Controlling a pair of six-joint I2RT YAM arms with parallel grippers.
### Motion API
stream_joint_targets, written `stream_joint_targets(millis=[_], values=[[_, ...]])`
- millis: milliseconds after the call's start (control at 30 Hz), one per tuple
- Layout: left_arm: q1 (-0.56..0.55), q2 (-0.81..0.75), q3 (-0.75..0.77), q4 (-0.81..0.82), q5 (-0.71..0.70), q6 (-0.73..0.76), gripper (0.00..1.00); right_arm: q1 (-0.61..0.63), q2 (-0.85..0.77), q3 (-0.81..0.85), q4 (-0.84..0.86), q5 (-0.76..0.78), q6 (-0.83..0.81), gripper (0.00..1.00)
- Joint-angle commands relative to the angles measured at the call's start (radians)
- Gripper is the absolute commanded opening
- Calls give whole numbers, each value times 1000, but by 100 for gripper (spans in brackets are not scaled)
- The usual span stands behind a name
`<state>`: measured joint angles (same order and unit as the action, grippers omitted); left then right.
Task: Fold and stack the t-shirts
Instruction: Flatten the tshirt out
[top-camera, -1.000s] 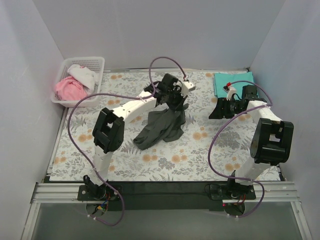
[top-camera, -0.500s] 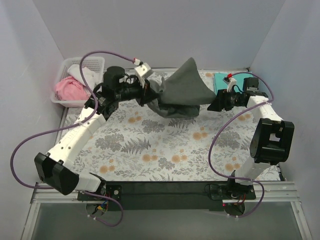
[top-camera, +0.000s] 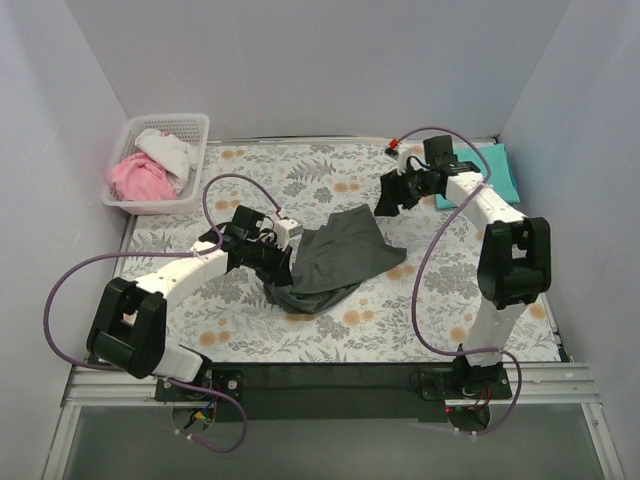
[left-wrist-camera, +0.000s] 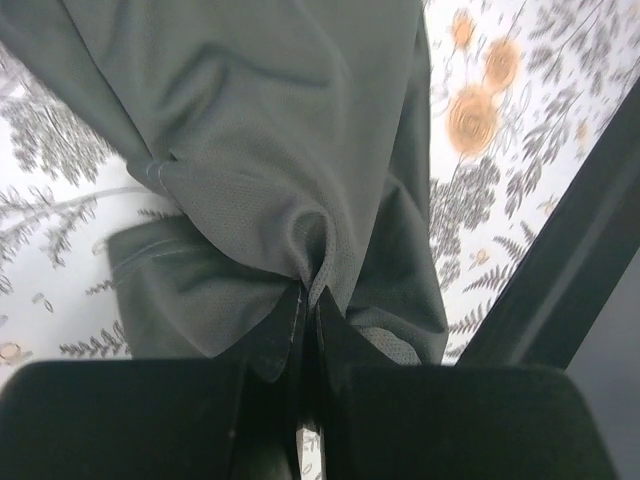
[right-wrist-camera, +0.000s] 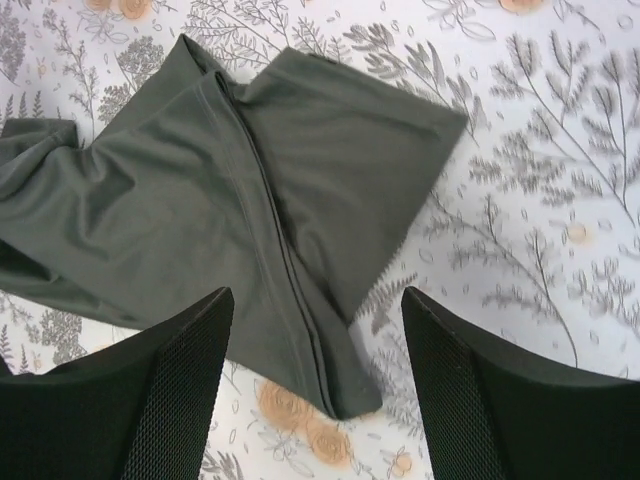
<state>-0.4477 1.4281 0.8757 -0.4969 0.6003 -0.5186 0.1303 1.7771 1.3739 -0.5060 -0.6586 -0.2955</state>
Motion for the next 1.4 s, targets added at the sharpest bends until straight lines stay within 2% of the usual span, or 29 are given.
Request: stream_joint_targets(millis=[0,100,233,433,567,800,933,1000,1033,1233,1267,1300,1367], values=[[9,-5,-50,-48,-5,98,0,121,163,232,9,92,21,61],[26,5,-52,-46,3,92,0,210,299,368,-11,106,44,61],[64,20,-35,-54,32,77,0,275,442,467,-22,39,85,64],[110,35,-21,-57,53,54,7,327,502,459,-22,-21,108,64],[156,58,-4,-77,70,37,15,359,507,422,-19,-41,105,59],[201,54,2,-86,75,26,36,362,461,393,-23,-33,96,18],[211,72,6,-75,70,16,40,351,406,372,-28,-10,82,16],[211,83,11,-68,75,8,40,344,386,369,-38,-4,75,8],[213,92,12,-65,73,5,40,341,383,367,-43,5,70,2],[224,77,45,-58,116,-4,44,322,328,343,-80,2,39,1],[224,71,49,-57,125,-6,49,318,311,338,-80,7,35,1],[224,72,55,-57,144,-8,62,315,305,333,-83,14,29,1],[224,84,74,-57,167,-8,63,304,289,327,-95,20,24,2]])
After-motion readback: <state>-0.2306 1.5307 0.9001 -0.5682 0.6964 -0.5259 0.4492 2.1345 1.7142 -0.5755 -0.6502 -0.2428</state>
